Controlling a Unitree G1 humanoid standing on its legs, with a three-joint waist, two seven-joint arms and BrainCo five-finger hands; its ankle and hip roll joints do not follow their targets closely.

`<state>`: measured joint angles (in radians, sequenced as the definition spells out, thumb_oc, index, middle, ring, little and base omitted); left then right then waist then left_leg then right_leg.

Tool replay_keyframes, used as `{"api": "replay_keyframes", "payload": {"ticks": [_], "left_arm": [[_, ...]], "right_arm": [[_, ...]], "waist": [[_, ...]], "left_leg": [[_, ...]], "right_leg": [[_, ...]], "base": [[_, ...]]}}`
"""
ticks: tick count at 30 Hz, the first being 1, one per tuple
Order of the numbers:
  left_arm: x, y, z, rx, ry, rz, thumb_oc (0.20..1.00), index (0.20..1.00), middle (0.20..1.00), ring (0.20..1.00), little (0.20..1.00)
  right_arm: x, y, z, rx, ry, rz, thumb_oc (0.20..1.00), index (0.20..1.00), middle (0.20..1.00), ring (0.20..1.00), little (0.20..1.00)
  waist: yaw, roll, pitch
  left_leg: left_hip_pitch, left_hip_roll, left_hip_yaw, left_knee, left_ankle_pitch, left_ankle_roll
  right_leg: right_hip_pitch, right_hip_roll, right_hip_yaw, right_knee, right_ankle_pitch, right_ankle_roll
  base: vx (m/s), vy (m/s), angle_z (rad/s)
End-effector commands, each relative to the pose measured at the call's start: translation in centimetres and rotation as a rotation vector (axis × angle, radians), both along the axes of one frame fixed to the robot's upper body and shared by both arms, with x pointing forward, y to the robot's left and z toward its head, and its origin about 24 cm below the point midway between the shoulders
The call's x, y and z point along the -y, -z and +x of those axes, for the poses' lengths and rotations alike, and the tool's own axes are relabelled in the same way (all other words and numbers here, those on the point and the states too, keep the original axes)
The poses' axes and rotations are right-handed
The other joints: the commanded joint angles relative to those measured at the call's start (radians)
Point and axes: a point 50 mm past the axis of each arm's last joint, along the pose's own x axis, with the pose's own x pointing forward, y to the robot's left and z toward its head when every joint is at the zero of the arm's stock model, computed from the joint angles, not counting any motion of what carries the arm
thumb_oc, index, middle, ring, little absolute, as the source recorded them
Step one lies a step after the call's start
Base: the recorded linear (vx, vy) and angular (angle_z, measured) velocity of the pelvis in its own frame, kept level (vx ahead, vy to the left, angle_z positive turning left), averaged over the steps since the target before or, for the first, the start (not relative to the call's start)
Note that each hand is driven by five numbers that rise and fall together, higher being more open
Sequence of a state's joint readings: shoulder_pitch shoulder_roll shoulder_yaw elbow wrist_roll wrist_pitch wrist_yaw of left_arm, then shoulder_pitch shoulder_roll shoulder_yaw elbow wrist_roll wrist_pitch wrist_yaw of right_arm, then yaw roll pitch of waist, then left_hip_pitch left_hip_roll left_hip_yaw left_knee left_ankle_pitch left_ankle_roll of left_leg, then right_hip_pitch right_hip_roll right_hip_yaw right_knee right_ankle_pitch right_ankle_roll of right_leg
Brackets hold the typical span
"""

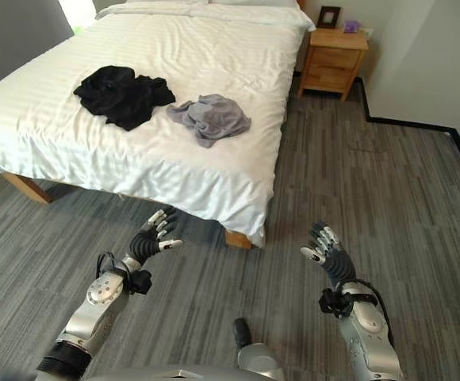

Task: Pick up bed clothes into laundry basket.

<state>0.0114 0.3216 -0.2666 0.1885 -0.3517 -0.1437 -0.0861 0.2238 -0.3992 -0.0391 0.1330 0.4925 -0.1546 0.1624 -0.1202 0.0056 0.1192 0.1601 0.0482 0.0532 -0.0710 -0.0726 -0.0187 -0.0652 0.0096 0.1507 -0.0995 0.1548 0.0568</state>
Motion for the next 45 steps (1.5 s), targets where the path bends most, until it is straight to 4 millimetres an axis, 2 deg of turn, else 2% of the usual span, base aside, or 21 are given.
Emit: {"api": "replay_keyframes", "payload": {"ticks": [1,5,12,17,21,23,25,26,27,28,29,31,33,34,35,36,37,41,43,44,45], "left_arm": [[-9.2,-3.7,0.5,0.157,-0.349,0.179,1.000,1.000,1.000,1.000,1.000],[-9.1,-2.3,-0.7,0.107,-0.413,0.066,1.000,1.000,1.000,1.000,1.000],[-8.6,-2.2,-0.3,0.102,-0.378,0.075,1.000,1.000,1.000,1.000,1.000],[-10.0,-2.4,-1.0,0.109,-0.431,0.109,1.000,1.000,1.000,1.000,1.000],[-12.2,-3.5,-1.0,0.149,-0.526,0.179,1.000,1.000,1.000,1.000,1.000],[-12.9,-4.2,-0.9,0.171,-0.540,0.231,1.000,1.000,1.000,1.000,1.000],[-12.8,-4.3,-0.7,0.175,-0.529,0.243,1.000,1.000,1.000,1.000,1.000],[-12.6,-4.4,-0.4,0.185,-0.524,0.233,1.000,1.000,1.000,1.000,1.000],[-12.5,-4.5,-0.3,0.189,-0.522,0.220,1.000,1.000,1.000,1.000,1.000],[-12.4,-4.4,-0.3,0.188,-0.522,0.219,1.000,1.000,1.000,1.000,1.000],[-11.8,-4.5,0.3,0.193,-0.497,0.203,1.000,1.000,1.000,1.000,1.000],[-11.0,-4.8,1.0,0.210,-0.467,0.197,1.000,1.000,1.000,1.000,1.000],[-10.0,-4.5,1.4,0.203,-0.437,0.170,1.000,1.000,1.000,1.000,1.000],[-9.2,-3.9,1.4,0.183,-0.416,0.147,1.000,1.000,1.000,1.000,1.000],[-7.6,-3.8,2.0,0.188,-0.412,0.025,1.000,1.000,1.000,1.000,1.000],[-7.1,-4.1,2.1,0.204,-0.399,-0.003,1.000,1.000,1.000,1.000,1.000],[-6.8,-4.2,2.2,0.207,-0.386,-0.006,1.000,1.000,1.000,1.000,1.000],[-7.5,-3.3,1.5,0.169,-0.417,-0.004,1.000,1.000,1.000,1.000,1.000],[-7.9,-2.8,0.8,0.146,-0.429,0.008,1.000,1.000,1.000,1.000,1.000],[-7.9,-2.8,0.8,0.146,-0.429,0.008,1.000,1.000,1.000,1.000,1.000],[-8.4,-2.3,0.3,0.126,-0.450,0.008,1.000,1.000,1.000,1.000,1.000]], "right_arm": [[0.2,0.7,-0.9,0.074,0.205,0.284,1.000,1.000,1.000,1.000,1.000],[0.7,-1.3,0.2,0.126,0.131,0.125,1.000,1.000,1.000,1.000,1.000],[1.4,-1.3,0.1,0.093,0.122,0.069,1.000,1.000,1.000,1.000,1.000],[1.1,-1.2,0.2,0.102,0.112,0.115,1.000,1.000,1.000,1.000,1.000],[0.7,-2.0,1.6,0.145,0.090,0.111,1.000,1.000,1.000,1.000,1.000],[0.8,-2.1,1.2,0.130,0.046,0.054,1.000,1.000,1.000,1.000,1.000],[1.0,-1.2,0.5,0.093,0.067,0.076,1.000,1.000,1.000,1.000,1.000],[1.6,-0.4,-0.5,0.054,0.098,0.095,1.000,1.000,1.000,1.000,1.000],[1.8,-0.2,-0.9,0.050,0.116,0.106,1.000,1.000,1.000,1.000,1.000],[1.9,-0.2,-1.0,0.049,0.116,0.105,1.000,1.000,1.000,1.000,1.000],[2.4,-0.3,-1.6,0.051,0.141,0.098,1.000,1.000,1.000,1.000,1.000],[2.7,-0.8,-1.6,0.067,0.139,0.068,1.000,1.000,1.000,1.000,1.000],[3.1,-1.4,-1.7,0.079,0.137,0.053,1.000,1.000,1.000,1.000,1.000],[3.3,-1.3,-1.9,0.076,0.139,0.050,1.000,1.000,1.000,1.000,1.000],[4.0,-2.7,-0.7,0.162,0.194,0.116,1.000,1.000,1.000,1.000,1.000],[3.9,-3.4,-0.2,0.212,0.188,0.154,1.000,1.000,1.000,1.000,1.000],[3.8,-3.5,0.1,0.208,0.182,0.133,1.000,1.000,1.000,1.000,1.000],[3.6,-4.0,0.5,0.206,0.149,0.099,1.000,1.000,1.000,1.000,1.000],[3.7,-4.1,0.2,0.196,0.132,0.054,1.000,1.000,1.000,1.000,1.000],[3.7,-4.1,0.2,0.196,0.132,0.054,1.000,1.000,1.000,1.000,1.000],[4.0,-4.1,0.0,0.185,0.127,0.003,1.000,1.000,1.000,1.000,1.000]], "waist": [[0.000,-0.070,0.014],[0.017,-0.087,-0.019],[0.013,-0.094,-0.039],[0.029,-0.088,-0.032],[0.047,-0.067,0.007],[0.034,-0.043,0.059],[0.008,-0.015,0.094],[-0.035,-0.005,0.083],[-0.050,-0.009,0.072],[-0.055,-0.001,0.074],[-0.080,-0.003,0.058],[-0.098,0.007,0.041],[-0.122,0.027,0.030],[-0.141,0.033,0.020],[-0.132,0.026,0.034],[-0.105,0.005,0.063],[-0.082,-0.012,0.077],[-0.012,-0.056,0.088],[0.006,-0.051,0.077],[0.007,-0.054,0.076],[0.024,-0.029,0.066]], "left_leg": [[-0.057,0.026,0.165,0.022,0.015,-0.009],[-0.023,0.036,0.190,-0.006,0.021,-0.014],[-0.014,0.054,0.161,-0.013,0.030,-0.024],[-0.011,0.038,0.144,-0.006,0.021,-0.016],[-0.037,-0.021,0.105,0.038,-0.019,0.031],[-0.015,-0.041,0.100,0.045,-0.033,0.062],[0.026,-0.039,0.113,0.040,-0.055,0.068],[0.087,-0.053,0.108,0.015,-0.072,0.055],[0.108,-0.073,0.104,0.002,-0.079,0.049],[0.114,-0.064,0.099,-0.003,-0.079,0.048],[0.157,-0.091,0.079,-0.016,-0.111,0.029],[0.195,-0.090,0.076,-0.016,-0.129,0.003],[0.230,-0.070,0.066,-0.003,-0.101,-0.023],[0.208,-0.055,0.062,0.092,-0.037,-0.055],[-0.041,0.003,0.097,0.590,0.208,-0.176],[-0.127,-0.004,0.076,0.732,0.238,-0.181],[-0.177,0.006,0.085,0.791,0.210,-0.157],[-0.348,0.095,0.058,0.691,0.144,-0.074],[-0.326,0.147,0.031,0.460,0.160,-0.062],[-0.322,0.144,0.035,0.450,0.167,-0.062],[-0.298,0.173,-0.010,0.167,0.223,-0.072]], "right_leg": [[-0.040,-0.143,-0.096,0.189,-0.088,0.117],[-0.006,-0.134,-0.105,0.121,-0.068,0.123],[0.027,-0.128,-0.126,0.099,-0.082,0.111],[0.043,-0.151,-0.148,0.103,-0.077,0.118],[-0.041,-0.200,-0.114,0.314,-0.044,0.139],[-0.162,-0.199,-0.082,0.565,0.068,0.120],[-0.282,-0.150,-0.108,0.697,0.022,0.122],[-0.349,-0.074,-0.143,0.634,-0.063,0.117],[-0.362,-0.053,-0.166,0.546,-0.064,0.115],[-0.351,-0.049,-0.176,0.535,-0.062,0.115],[-0.349,-0.054,-0.263,0.319,-0.043,0.110],[-0.346,-0.080,-0.410,0.171,-0.011,0.110],[-0.308,-0.077,-0.445,0.175,-0.010,0.090],[-0.270,-0.055,-0.417,0.174,-0.023,0.058],[-0.145,-0.026,-0.355,0.165,-0.061,-0.010],[-0.108,-0.023,-0.326,0.158,-0.082,-0.040],[-0.074,-0.019,-0.310,0.150,-0.105,-0.055],[0.023,-0.034,-0.204,0.131,-0.141,-0.056],[0.053,-0.036,-0.163,0.131,-0.173,-0.040],[0.052,-0.039,-0.161,0.131,-0.171,-0.040],[0.084,-0.027,-0.112,0.140,-0.215,-0.035]], "base": [[0.00,0.000,0.00],[-0.03,-0.043,-0.22],[0.02,-0.006,0.17],[0.06,0.102,0.14],[0.03,0.256,0.16],[0.06,0.385,0.14],[0.34,0.345,0.10],[0.55,0.207,0.09],[0.43,0.088,0.15],[0.46,0.008,0.25],[0.50,-0.024,0.58],[0.56,-0.078,0.43],[0.49,-0.111,0.20],[0.76,-0.326,0.39],[0.67,-0.373,0.77],[0.61,-0.411,0.52],[0.40,-0.216,0.25],[0.43,-0.036,-0.66],[0.43,0.103,-0.82],[0.53,0.212,-0.97],[0.55,0.230,-1.13]]}}
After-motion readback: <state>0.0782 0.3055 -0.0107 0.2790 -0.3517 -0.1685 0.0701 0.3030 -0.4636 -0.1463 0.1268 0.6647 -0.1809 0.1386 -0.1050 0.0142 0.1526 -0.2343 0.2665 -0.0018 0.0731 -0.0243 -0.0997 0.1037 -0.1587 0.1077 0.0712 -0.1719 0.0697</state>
